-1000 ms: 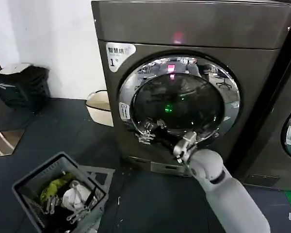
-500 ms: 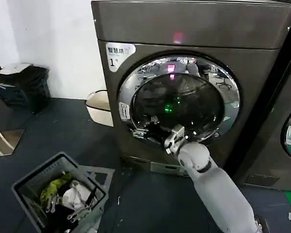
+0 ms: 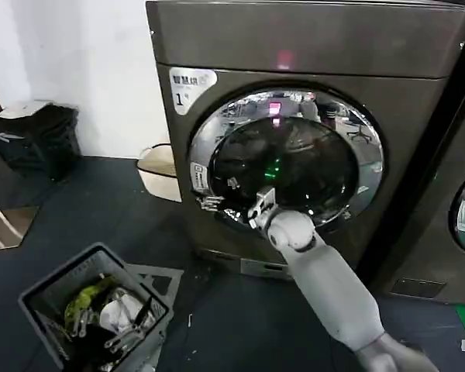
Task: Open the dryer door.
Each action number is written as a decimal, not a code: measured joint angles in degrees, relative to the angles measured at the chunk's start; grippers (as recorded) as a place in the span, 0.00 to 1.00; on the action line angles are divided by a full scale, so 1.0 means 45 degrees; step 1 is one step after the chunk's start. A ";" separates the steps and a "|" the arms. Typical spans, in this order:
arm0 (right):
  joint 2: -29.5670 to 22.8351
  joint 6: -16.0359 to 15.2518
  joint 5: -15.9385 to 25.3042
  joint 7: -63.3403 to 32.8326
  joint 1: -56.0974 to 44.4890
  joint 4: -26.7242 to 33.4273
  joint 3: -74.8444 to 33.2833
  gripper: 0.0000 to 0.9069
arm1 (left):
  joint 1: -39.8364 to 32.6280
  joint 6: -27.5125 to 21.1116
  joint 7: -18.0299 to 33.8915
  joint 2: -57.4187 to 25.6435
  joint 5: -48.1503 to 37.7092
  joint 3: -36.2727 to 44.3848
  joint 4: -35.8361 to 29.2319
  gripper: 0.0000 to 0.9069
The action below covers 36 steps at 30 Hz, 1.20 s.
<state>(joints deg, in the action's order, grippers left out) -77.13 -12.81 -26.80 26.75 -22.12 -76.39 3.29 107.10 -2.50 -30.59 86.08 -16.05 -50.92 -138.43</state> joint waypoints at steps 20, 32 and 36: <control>0.0980 0.0143 0.0199 0.4998 -0.0556 -0.0876 -0.0750 1.00 | -0.2140 -0.2959 -0.0076 -0.2147 -0.1570 -0.1165 0.1542 1.00; 0.2523 0.0623 0.0280 0.8479 -0.2158 -0.2851 -0.1620 1.00 | -0.4485 -0.2015 -0.0096 -0.5528 -0.5253 -0.0770 0.4380 1.00; 0.2977 0.0693 0.0366 0.9571 -0.2794 -0.3394 -0.2095 1.00 | -0.5318 -0.1689 -0.0030 -0.6458 -0.5667 -0.0147 0.5390 1.00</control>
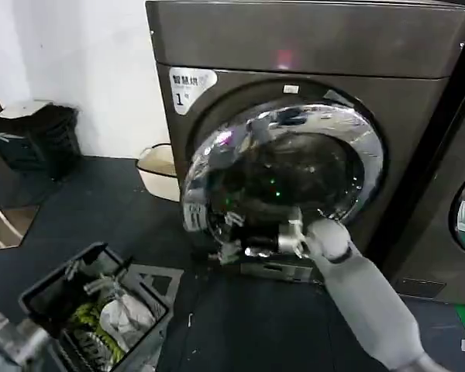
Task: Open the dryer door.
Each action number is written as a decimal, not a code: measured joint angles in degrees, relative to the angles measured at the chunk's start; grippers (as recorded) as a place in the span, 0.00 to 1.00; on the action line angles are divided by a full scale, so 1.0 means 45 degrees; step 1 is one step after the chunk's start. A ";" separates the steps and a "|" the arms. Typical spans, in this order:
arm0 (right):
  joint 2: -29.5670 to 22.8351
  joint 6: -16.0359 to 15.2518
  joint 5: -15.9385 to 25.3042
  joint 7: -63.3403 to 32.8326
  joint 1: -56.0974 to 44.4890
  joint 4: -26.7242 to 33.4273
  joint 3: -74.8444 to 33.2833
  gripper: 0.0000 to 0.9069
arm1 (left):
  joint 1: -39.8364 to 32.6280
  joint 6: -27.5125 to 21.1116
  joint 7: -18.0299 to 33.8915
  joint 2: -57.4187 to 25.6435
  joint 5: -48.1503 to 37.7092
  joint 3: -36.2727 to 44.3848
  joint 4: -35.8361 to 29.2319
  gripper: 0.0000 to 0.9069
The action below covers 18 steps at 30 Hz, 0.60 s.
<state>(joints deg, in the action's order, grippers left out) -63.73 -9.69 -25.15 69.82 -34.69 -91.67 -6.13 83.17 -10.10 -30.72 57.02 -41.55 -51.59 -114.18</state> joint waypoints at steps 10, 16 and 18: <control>0.1523 0.0495 -0.0798 0.2382 -0.2768 -0.2104 -0.2239 1.00 | -0.3034 0.0642 -0.1111 -0.1063 -0.0776 0.2859 0.2479 1.00; 0.2219 0.1361 -0.1634 0.2911 -0.5318 -0.3367 -0.4918 1.00 | -0.4708 0.0772 -0.1531 -0.1150 -0.0855 0.4977 0.3626 1.00; 0.2162 0.1626 -0.2010 0.2986 -0.6255 -0.3552 -0.6160 1.00 | -0.5357 0.0709 -0.1664 -0.1066 -0.0850 0.5822 0.3811 1.00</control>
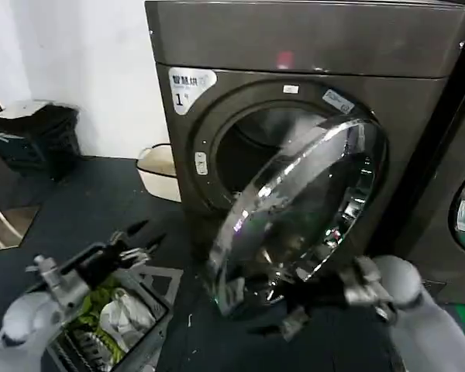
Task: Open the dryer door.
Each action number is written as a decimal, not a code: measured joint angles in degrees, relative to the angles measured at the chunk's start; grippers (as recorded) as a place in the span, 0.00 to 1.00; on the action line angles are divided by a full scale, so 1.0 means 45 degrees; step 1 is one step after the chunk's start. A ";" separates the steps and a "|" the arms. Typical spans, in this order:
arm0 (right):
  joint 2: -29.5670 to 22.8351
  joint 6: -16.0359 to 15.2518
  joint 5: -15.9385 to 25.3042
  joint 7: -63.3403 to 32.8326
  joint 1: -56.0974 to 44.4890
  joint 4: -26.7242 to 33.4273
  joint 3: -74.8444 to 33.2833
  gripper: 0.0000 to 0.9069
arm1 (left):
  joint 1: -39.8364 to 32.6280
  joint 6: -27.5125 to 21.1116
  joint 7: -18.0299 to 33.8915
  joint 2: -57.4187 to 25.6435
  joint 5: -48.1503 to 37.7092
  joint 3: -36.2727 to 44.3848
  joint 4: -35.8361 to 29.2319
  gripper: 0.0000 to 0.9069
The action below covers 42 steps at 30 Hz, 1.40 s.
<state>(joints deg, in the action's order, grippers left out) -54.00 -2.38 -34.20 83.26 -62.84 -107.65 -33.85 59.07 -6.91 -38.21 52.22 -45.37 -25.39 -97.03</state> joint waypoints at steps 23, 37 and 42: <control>-0.2809 -0.1205 -0.2421 -0.8518 -0.5867 -0.0272 -1.3705 1.00 | -0.5672 0.0267 -0.1586 0.1263 -0.0859 0.7749 0.0147 1.00; -0.1943 -0.3144 -0.1134 -1.7357 -0.7016 -0.0048 -1.7524 1.00 | -0.8270 0.1371 -0.0511 0.2913 -0.0694 1.1671 0.1292 1.00; -0.1972 -0.3551 -0.1086 -1.7647 -0.7320 -0.0179 -1.8609 1.00 | -0.8642 0.1651 -0.0086 0.3668 -0.0504 1.2386 0.1703 1.00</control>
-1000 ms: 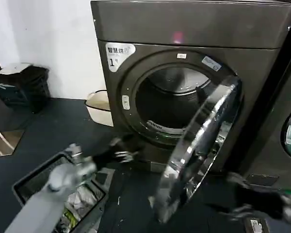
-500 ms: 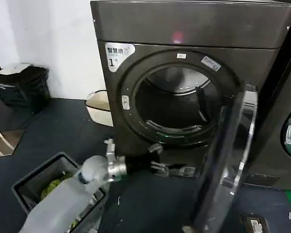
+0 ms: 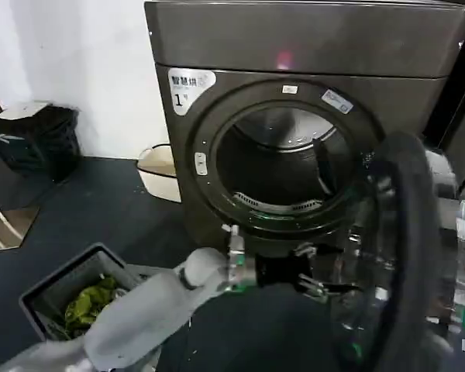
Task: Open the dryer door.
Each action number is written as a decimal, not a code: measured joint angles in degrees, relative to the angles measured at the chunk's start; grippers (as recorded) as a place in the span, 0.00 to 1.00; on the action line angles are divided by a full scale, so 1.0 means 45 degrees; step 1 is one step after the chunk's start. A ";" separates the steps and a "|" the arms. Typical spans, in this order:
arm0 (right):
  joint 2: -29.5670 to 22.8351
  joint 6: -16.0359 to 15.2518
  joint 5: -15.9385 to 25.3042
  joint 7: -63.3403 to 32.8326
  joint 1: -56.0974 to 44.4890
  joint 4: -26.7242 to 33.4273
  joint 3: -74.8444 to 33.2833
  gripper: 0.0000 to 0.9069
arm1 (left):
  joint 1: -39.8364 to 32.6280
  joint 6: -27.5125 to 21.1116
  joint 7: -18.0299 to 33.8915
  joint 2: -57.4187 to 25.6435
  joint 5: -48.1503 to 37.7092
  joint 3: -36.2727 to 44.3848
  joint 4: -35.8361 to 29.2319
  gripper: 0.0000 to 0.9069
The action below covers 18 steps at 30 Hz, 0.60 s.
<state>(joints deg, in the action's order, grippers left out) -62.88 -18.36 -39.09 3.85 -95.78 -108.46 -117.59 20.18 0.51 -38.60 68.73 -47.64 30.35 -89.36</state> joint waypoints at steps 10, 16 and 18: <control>0.0176 0.0118 0.1103 -0.0104 -0.0555 0.0207 -0.1951 1.00 | -0.0783 0.0304 0.1006 0.1855 0.0365 0.0702 0.1473 1.00; 0.0214 0.0138 0.1160 -0.0831 -0.0946 0.0696 -0.3086 1.00 | -0.1122 0.0356 0.1759 0.2992 0.0721 0.1044 0.2410 1.00; 0.0239 0.0174 0.1189 -0.0891 -0.1090 0.0984 -0.3480 1.00 | -0.1197 0.0453 0.1990 0.3397 0.0869 0.1115 0.2696 1.00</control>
<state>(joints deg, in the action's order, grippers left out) -61.80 -17.58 -33.74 -0.17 -100.69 -104.03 -133.25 14.79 2.55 -29.64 84.02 -43.73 35.37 -77.23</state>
